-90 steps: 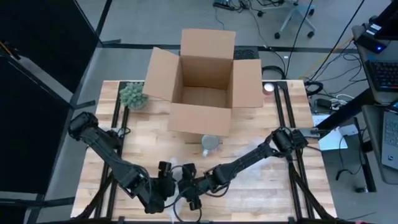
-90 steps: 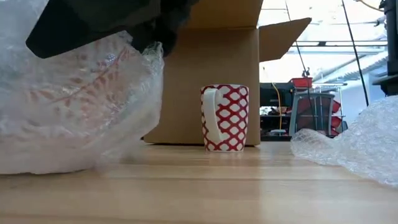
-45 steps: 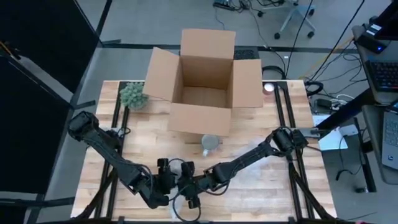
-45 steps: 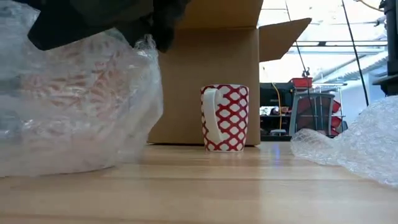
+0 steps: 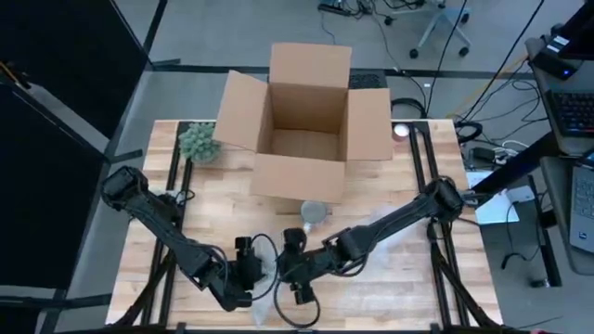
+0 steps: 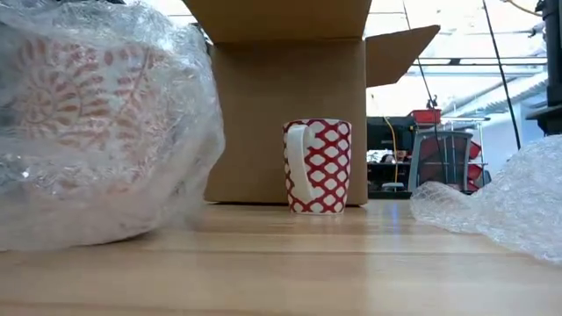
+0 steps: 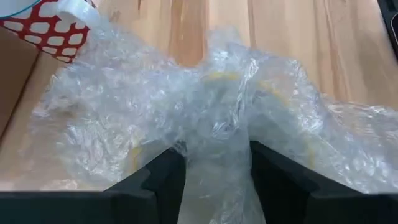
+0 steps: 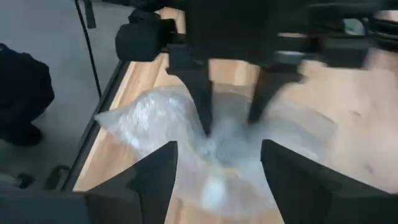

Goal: Wrap mug
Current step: Wrap the orange mug with bubble wrap

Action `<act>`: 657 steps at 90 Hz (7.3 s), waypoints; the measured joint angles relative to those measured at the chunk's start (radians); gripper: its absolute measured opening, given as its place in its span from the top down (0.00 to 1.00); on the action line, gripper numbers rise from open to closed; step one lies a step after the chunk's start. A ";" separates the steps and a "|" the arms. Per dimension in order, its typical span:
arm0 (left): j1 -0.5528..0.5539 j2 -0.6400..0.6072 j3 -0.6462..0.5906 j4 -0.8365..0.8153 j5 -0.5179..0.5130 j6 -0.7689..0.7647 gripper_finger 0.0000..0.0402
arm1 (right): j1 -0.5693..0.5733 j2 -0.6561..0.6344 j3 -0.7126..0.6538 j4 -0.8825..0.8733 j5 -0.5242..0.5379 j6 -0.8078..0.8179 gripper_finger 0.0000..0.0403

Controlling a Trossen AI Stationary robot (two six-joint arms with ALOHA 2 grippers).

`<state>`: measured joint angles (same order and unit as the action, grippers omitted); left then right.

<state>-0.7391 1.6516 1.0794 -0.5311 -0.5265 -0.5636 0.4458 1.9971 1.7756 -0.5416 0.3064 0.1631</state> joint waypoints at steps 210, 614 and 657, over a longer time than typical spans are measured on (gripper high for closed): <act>0.045 -0.085 0.101 -0.098 0.104 0.048 0.60 | -0.006 0.259 -0.001 0.181 -0.107 -0.011 0.46; 0.054 -0.147 0.108 -0.100 0.143 0.031 0.60 | -0.006 0.206 0.001 0.139 -0.125 -0.020 0.46; -0.040 0.033 0.092 0.095 0.092 0.189 0.60 | -0.008 0.206 0.001 0.140 -0.123 0.003 0.46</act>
<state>-0.7789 1.6849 1.1713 -0.4361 -0.4346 -0.3748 0.4381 2.2032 1.7763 -0.4019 0.1833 0.1661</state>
